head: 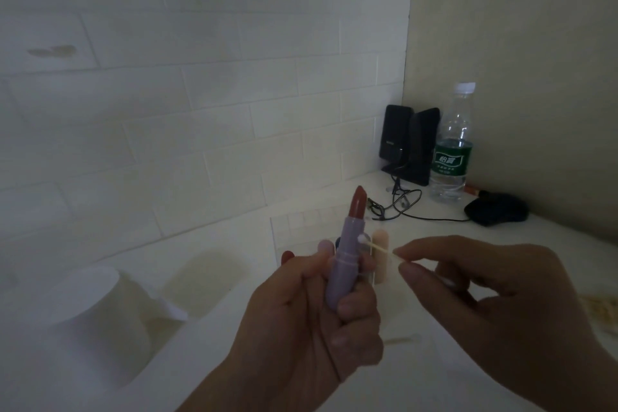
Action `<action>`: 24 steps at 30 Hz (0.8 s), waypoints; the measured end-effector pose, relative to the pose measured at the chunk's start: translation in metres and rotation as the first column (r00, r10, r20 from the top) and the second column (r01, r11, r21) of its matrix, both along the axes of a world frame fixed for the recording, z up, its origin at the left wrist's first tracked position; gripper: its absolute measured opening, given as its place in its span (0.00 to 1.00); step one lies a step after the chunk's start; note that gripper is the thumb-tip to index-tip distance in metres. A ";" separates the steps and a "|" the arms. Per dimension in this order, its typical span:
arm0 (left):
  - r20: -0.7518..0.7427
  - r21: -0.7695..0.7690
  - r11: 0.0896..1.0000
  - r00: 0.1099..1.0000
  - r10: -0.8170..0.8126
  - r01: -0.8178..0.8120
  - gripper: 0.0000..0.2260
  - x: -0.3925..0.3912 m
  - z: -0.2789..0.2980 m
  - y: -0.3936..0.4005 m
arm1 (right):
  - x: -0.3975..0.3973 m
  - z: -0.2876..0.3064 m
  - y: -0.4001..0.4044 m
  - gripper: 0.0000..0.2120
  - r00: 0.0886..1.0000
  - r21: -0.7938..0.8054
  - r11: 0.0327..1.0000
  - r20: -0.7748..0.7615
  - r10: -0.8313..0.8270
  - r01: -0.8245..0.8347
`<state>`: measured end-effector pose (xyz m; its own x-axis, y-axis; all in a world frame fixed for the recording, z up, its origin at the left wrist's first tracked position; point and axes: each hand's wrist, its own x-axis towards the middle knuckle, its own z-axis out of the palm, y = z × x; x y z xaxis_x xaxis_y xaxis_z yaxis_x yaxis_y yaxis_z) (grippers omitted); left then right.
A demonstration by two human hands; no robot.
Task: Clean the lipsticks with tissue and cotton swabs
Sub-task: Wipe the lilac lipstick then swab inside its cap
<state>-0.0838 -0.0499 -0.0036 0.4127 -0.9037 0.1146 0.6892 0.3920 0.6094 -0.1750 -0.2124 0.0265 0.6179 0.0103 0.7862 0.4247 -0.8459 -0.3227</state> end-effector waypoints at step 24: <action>0.008 -0.035 0.995 0.995 -0.095 0.095 0.20 0.002 -0.009 0.001 | 0.000 -0.001 -0.001 0.04 0.999 0.011 0.998 0.005 0.054 -0.054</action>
